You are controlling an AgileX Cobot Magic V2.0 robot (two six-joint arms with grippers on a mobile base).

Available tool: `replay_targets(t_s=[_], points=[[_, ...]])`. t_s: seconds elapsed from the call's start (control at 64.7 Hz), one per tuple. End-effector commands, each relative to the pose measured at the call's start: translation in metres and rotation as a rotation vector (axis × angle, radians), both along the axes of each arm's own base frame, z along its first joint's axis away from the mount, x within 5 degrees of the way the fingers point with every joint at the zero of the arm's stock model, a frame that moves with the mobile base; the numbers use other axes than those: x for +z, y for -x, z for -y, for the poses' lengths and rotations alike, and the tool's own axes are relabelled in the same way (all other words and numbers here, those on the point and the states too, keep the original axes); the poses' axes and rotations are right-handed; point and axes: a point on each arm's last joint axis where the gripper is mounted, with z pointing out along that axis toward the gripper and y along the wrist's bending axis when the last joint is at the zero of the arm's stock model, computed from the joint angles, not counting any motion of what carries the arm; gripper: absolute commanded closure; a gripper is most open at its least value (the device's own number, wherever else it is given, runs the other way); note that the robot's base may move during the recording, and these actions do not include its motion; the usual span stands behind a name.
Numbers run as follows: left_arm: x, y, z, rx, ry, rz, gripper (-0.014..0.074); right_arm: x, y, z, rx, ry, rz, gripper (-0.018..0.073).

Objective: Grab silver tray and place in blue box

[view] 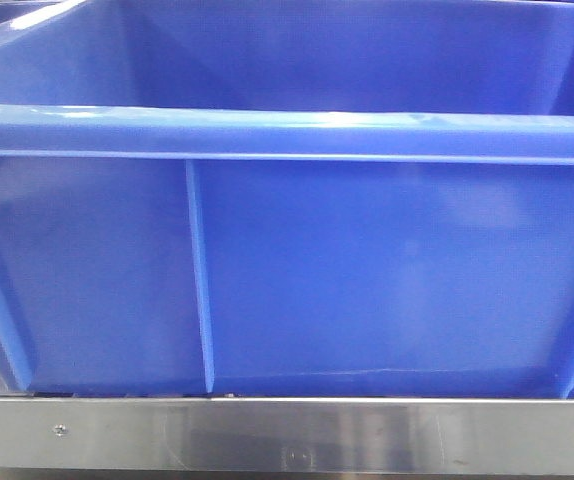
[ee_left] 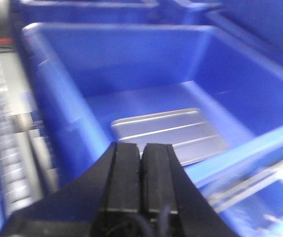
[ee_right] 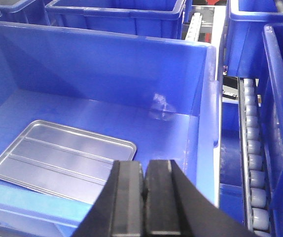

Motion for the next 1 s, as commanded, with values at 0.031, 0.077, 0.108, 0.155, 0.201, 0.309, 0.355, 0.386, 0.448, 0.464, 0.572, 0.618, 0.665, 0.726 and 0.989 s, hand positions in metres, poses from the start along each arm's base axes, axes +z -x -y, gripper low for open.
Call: replay_targets(t_s=[0.031, 0.077, 0.108, 0.155, 0.201, 0.309, 0.355, 0.386, 0.448, 0.464, 0.572, 0.618, 0.665, 0.726, 0.989], points=[[-0.005, 0.000, -0.004, 0.079, 0.075, 0.159, 0.0691, 0.015, -0.001, -0.001, 0.005, 0.011, 0.101, 0.0503], [-0.014, 0.001, -0.007, 0.123, 0.080, 0.201, 0.0691, 0.015, -0.001, -0.001, 0.005, 0.011, 0.101, 0.0503], [-0.021, 0.002, -0.009, 0.157, 0.084, 0.223, 0.0691, 0.015, -0.001, -0.001, 0.005, 0.011, 0.101, 0.0503], [-0.033, 0.004, -0.013, 0.212, 0.093, 0.250, 0.0691, 0.015, -0.001, -0.001, 0.005, 0.011, 0.101, 0.0503], [-0.043, 0.005, -0.016, 0.257, 0.102, 0.277, 0.0691, 0.015, -0.001, -0.001, 0.005, 0.011, 0.101, 0.0503], [-0.067, 0.008, -0.021, 0.340, 0.106, 0.311, 0.0691, 0.015, -0.001, -0.001, 0.005, 0.011, 0.101, 0.0503], [-0.075, 0.004, -0.022, 0.382, 0.104, 0.323, 0.0691, 0.015, -0.001, -0.001, 0.005, 0.011, 0.100, 0.0503], [-0.080, 0.002, -0.023, 0.404, 0.102, 0.327, 0.0691, 0.015, -0.001, -0.001, 0.005, 0.011, 0.100, 0.0503], [-0.089, -0.001, -0.024, 0.440, 0.102, 0.339, 0.0691, 0.015, -0.001, -0.001, 0.004, 0.012, 0.099, 0.0503], [-0.092, -0.002, -0.024, 0.448, 0.100, 0.338, 0.0691, 0.015, -0.001, -0.001, 0.004, 0.012, 0.099, 0.0503], [-0.107, -0.005, -0.027, 0.501, 0.112, 0.388, 0.0691, 0.015, -0.001, -0.001, 0.004, 0.012, 0.099, 0.0503], [-0.109, -0.005, -0.027, 0.505, 0.096, 0.354, 0.0692, 0.015, -0.001, -0.001, 0.004, 0.012, 0.099, 0.0503], [-0.108, -0.005, -0.027, 0.510, 0.099, 0.363, 0.0691, 0.015, -0.001, -0.001, 0.004, 0.012, 0.099, 0.0503], [-0.108, -0.005, -0.027, 0.510, 0.101, 0.369, 0.0691, 0.015, -0.001, -0.001, 0.004, 0.012, 0.099, 0.0503], [-0.108, -0.005, -0.027, 0.510, 0.101, 0.369, 0.0691, 0.015, -0.001, -0.001, 0.004, 0.012, 0.099, 0.0503]])
